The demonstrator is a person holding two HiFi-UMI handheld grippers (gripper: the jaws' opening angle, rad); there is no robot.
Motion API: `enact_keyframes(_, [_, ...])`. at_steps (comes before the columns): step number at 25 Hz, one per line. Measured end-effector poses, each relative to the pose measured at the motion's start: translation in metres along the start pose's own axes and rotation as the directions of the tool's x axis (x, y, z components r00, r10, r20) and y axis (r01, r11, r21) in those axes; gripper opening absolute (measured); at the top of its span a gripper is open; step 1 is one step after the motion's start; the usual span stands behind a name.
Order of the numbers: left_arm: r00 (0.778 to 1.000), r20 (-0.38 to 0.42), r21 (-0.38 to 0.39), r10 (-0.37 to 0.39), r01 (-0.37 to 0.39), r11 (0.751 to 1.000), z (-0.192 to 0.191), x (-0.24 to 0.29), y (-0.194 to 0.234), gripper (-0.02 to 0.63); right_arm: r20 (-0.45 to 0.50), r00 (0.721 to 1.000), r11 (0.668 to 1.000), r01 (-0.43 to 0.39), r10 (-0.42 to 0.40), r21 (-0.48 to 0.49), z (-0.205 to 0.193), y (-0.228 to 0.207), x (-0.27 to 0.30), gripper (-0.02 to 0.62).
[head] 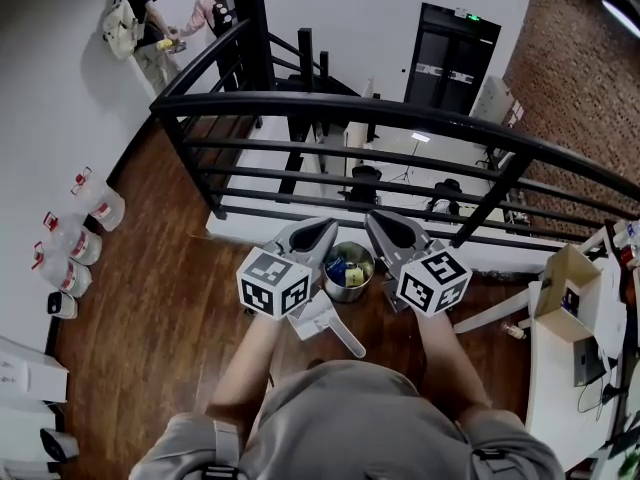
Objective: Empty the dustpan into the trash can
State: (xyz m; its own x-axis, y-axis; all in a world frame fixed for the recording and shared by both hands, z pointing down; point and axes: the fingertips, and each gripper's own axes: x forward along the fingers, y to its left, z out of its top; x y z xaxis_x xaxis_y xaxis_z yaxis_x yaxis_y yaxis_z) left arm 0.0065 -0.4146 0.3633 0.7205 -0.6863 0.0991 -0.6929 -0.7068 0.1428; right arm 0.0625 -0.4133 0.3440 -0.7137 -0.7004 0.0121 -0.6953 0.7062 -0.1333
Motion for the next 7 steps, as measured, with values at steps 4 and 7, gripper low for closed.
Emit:
enact_keyframes(4, [1.000, -0.008, 0.002, 0.001, -0.001, 1.000, -0.0017, 0.0023, 0.0003, 0.006, -0.002, 1.000, 1.000, 0.000, 0.000, 0.004, -0.0012, -0.0016, 0.0001, -0.002])
enact_keyframes(7, [1.000, -0.011, 0.003, 0.001, -0.001, 1.000, -0.0015, 0.0038, 0.0009, 0.006, -0.003, 1.000, 1.000, 0.001, -0.001, 0.001, -0.0006, -0.0030, 0.0010, -0.002])
